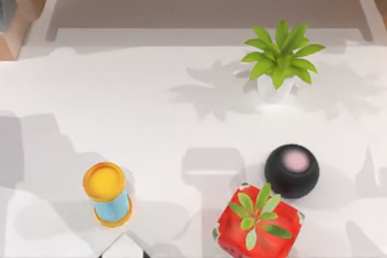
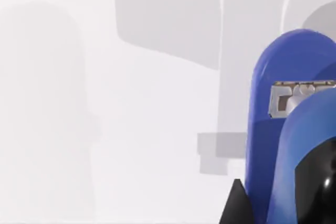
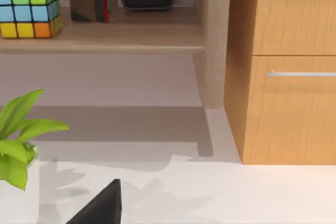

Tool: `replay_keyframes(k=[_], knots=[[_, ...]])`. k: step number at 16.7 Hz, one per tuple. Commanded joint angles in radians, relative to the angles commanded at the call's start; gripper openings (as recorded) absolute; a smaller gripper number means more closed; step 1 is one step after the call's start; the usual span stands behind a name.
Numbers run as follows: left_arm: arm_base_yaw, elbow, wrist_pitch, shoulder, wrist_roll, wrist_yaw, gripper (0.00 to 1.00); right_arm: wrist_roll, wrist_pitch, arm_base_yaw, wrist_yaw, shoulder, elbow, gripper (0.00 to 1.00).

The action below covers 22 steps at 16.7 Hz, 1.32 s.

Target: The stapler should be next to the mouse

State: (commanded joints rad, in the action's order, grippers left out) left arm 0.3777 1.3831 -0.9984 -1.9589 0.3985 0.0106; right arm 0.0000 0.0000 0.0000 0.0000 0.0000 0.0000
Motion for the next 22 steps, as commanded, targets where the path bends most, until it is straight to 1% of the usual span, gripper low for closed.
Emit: replay_keyframes(k=[11,22], knots=[[-0.002,0.013,0.009,-0.001,0.013,-0.001,0.0,0.0,0.0,0.0,0.0,0.0,0.0,1.0],[0.0,0.022,0.065,0.016,0.013,-0.001,0.0,0.0,0.0,0.0,0.0,0.0,0.0,1.0]])
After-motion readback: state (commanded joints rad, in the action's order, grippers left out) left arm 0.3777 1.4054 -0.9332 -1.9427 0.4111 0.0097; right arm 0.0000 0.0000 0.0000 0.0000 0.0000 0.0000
